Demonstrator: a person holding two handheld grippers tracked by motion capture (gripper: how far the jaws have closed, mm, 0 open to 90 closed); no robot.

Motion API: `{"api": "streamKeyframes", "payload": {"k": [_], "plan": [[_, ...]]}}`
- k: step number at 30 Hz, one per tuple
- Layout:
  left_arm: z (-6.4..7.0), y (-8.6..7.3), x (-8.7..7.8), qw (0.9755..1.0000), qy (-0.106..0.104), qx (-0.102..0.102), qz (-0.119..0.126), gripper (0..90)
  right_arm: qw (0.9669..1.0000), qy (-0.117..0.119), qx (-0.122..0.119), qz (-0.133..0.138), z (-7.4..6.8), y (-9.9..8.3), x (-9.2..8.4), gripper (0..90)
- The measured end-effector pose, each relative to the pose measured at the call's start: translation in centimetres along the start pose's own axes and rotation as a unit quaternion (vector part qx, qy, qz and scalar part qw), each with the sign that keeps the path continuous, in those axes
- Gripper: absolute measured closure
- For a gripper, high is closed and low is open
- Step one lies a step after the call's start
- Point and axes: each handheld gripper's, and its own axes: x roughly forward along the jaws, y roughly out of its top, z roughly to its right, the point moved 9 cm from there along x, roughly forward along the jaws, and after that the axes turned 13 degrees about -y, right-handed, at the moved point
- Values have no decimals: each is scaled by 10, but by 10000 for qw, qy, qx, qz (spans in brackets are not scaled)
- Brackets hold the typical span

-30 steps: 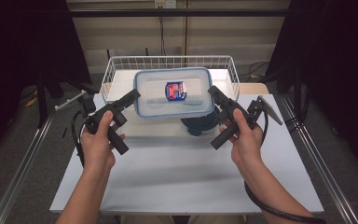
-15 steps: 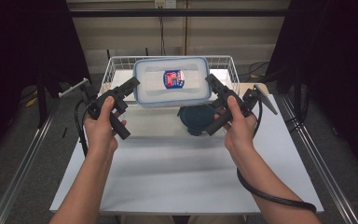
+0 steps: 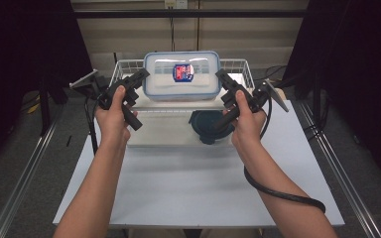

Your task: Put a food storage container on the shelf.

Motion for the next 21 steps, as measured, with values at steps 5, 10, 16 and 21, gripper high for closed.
{"api": "streamKeyframes", "payload": {"k": [5,10,16,21], "plan": [[-12,6,7,9998,176,-98,8,574,9999,-103,18,-19,5,-1,9,607],[-19,7,10,9996,261,-104,-15,573,9997,-229,34,-102,10,-1,16,602],[-24,9,13,9995,304,-132,-4,571,9996,-284,2,-68,13,0,22,598],[-28,10,17,9992,349,-147,82,568,9993,-354,-19,-115,16,1,27,592]]}}
